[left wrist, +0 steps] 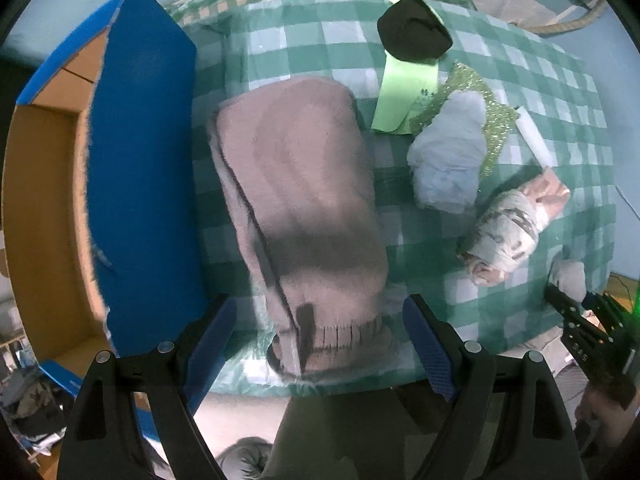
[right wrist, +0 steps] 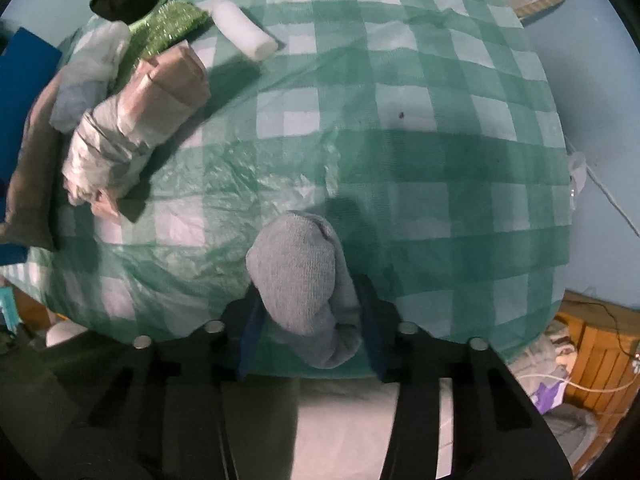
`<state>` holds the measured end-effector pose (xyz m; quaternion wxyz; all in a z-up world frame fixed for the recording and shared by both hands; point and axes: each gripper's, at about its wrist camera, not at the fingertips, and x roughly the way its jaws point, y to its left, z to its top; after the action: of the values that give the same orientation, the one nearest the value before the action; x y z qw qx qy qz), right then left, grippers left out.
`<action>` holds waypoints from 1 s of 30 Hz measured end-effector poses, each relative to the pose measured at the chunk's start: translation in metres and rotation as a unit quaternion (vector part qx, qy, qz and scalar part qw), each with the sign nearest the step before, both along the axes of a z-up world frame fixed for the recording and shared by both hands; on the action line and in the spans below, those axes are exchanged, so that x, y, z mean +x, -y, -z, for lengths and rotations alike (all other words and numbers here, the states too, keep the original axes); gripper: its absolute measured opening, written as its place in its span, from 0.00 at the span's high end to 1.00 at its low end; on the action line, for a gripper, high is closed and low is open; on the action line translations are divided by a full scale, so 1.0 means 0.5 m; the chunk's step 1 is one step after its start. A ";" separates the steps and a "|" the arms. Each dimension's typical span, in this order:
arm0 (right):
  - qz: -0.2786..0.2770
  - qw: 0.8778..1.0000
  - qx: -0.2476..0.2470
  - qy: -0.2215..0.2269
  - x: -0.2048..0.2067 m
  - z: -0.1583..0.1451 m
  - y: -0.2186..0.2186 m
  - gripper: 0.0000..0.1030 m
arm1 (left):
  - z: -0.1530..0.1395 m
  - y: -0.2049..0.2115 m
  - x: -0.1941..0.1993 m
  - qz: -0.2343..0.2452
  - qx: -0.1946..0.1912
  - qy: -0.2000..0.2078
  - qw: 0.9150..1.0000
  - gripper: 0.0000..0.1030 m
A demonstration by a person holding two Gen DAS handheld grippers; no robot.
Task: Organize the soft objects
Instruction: 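Grasp the grey sock with the right tool while the left tool grasps the grey-brown towel, then lift the grey sock and grey-brown towel and carry both over the cardboard box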
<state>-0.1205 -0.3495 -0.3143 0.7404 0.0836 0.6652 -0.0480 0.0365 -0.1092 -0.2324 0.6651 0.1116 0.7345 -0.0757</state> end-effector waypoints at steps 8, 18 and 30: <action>-0.007 1.000 0.015 0.012 0.036 -0.039 0.022 0.65 | 0.056 0.010 0.031 -0.022 0.025 -0.011 0.999 0.16; -0.025 0.999 0.015 0.030 0.116 -0.077 0.028 0.65 | 0.118 0.044 0.049 -0.016 0.057 -0.022 0.998 0.09; -0.039 0.998 0.018 0.037 0.216 -0.106 -0.012 0.65 | 0.158 0.035 0.022 -0.019 0.056 -0.013 0.998 0.16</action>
<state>-0.0127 -0.3437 -0.2611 0.7640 0.0725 0.6411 -0.0036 0.0475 -0.1267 -0.3116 0.6493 0.1337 0.7483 -0.0234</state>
